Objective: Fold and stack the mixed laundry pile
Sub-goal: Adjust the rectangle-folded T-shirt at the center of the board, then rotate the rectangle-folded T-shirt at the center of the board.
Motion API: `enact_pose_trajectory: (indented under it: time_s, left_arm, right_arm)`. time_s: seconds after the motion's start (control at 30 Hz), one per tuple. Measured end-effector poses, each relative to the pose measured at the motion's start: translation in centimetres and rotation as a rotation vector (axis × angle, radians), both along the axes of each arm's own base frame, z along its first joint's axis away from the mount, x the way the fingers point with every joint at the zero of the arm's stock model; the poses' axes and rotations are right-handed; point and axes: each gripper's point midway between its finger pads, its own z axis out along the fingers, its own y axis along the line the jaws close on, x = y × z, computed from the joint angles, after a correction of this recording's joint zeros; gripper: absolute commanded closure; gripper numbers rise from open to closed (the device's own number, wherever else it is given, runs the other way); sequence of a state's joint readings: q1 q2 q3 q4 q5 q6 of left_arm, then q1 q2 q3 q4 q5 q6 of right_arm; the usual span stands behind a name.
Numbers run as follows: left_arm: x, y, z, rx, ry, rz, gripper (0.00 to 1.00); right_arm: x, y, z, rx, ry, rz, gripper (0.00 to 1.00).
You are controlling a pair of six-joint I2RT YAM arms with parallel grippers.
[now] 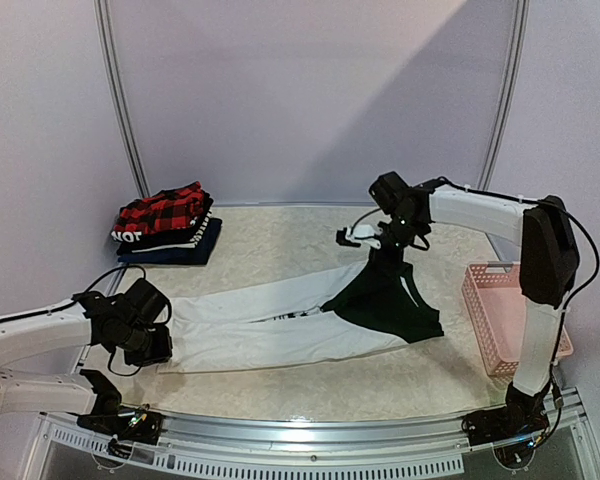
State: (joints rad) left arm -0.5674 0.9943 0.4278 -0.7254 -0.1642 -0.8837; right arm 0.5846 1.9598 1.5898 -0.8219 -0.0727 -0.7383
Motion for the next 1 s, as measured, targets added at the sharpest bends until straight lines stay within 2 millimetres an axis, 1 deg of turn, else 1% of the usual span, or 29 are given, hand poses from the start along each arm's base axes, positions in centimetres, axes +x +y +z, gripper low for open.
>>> enact_pose_trajectory:
  time_s: [0.07, 0.1, 0.13, 0.2, 0.23, 0.27, 0.33, 0.43, 0.47, 0.5, 0.53, 0.63, 0.7, 0.77, 0.83, 0.87, 0.9, 0.97, 1.0]
  left_arm:
    - [0.3, -0.4, 0.6, -0.006, -0.012, -0.011, 0.8]
    - [0.5, -0.6, 0.9, -0.009, -0.017, -0.018, 0.78]
    - [0.6, -0.8, 1.1, -0.011, -0.022, -0.023, 0.77]
    - [0.7, -1.1, 1.7, -0.012, -0.031, -0.037, 0.73]
    - [0.8, -1.2, 2.0, -0.011, -0.036, -0.045, 0.7]
    - [0.8, -1.2, 2.4, -0.008, -0.043, -0.055, 0.68]
    - [1.0, -1.4, 3.2, -0.001, -0.064, -0.072, 0.66]
    - [1.4, -2.0, 4.6, 0.008, -0.104, -0.123, 0.6]
    - [1.6, -2.4, 5.0, 0.012, -0.118, -0.147, 0.56]
    - [1.8, -2.8, 5.6, 0.018, -0.131, -0.178, 0.53]
    - [2.0, -3.3, 6.1, 0.026, -0.142, -0.213, 0.51]
    - [2.7, -5.4, 7.7, 0.059, -0.163, -0.348, 0.47]
    - [3.4, -7.7, 9.1, 0.096, -0.175, -0.474, 0.46]
    - [3.9, -10.5, 10.2, 0.146, -0.18, -0.624, 0.47]
    - [4.1, -13.0, 10.7, 0.202, -0.168, -0.768, 0.48]
    - [4.1, -14.3, 10.6, 0.234, -0.157, -0.841, 0.48]
    - [4.0, -15.3, 10.3, 0.267, -0.143, -0.906, 0.48]
    - [3.9, -16.5, 9.1, 0.328, -0.104, -1.007, 0.49]
    - [3.9, -16.7, 8.5, 0.351, -0.085, -1.04, 0.49]
  right_arm:
    - [2.6, 2.1, 2.4, 0.038, -0.088, 0.007, 0.88]
    - [3.4, 3.0, 2.9, 0.05, -0.115, 0.011, 0.87]
    - [4.1, 3.9, 3.3, 0.054, -0.14, 0.016, 0.83]
    - [5.3, 6.0, 3.2, 0.055, -0.181, 0.028, 0.7]
    - [5.6, 7.0, 2.7, 0.049, -0.196, 0.036, 0.64]
    - [5.6, 7.7, 2.0, 0.038, -0.205, 0.039, 0.6]
    - [5.0, 8.4, 0.7, 0.007, -0.204, 0.044, 0.58]
    - [4.1, 8.8, 0.2, -0.007, -0.206, 0.035, 0.56]
    - [3.5, 8.3, 0.1, -0.016, -0.204, 0.029, 0.55]
    - [3.3, 8.1, 0.1, -0.018, -0.201, 0.026, 0.55]
    - [3.0, 7.5, 0.3, -0.017, -0.202, 0.014, 0.54]
    - [1.3, 4.8, 1.0, -0.014, -0.17, -0.025, 0.52]
    - [0.1, 2.9, 2.1, 0.01, -0.143, -0.059, 0.5]
    - [-0.9, 1.2, 3.1, 0.055, -0.095, -0.094, 0.5]
    - [-1.7, -0.2, 3.5, 0.089, -0.043, -0.126, 0.5]
    - [-2.2, -1.0, 3.5, 0.101, -0.008, -0.139, 0.5]
    - [-2.9, -1.8, 3.0, 0.101, 0.028, -0.152, 0.5]
    - [-4.5, -3.4, 1.1, 0.074, 0.107, -0.175, 0.5]
    - [-5.6, -4.0, -0.2, 0.052, 0.148, -0.177, 0.51]
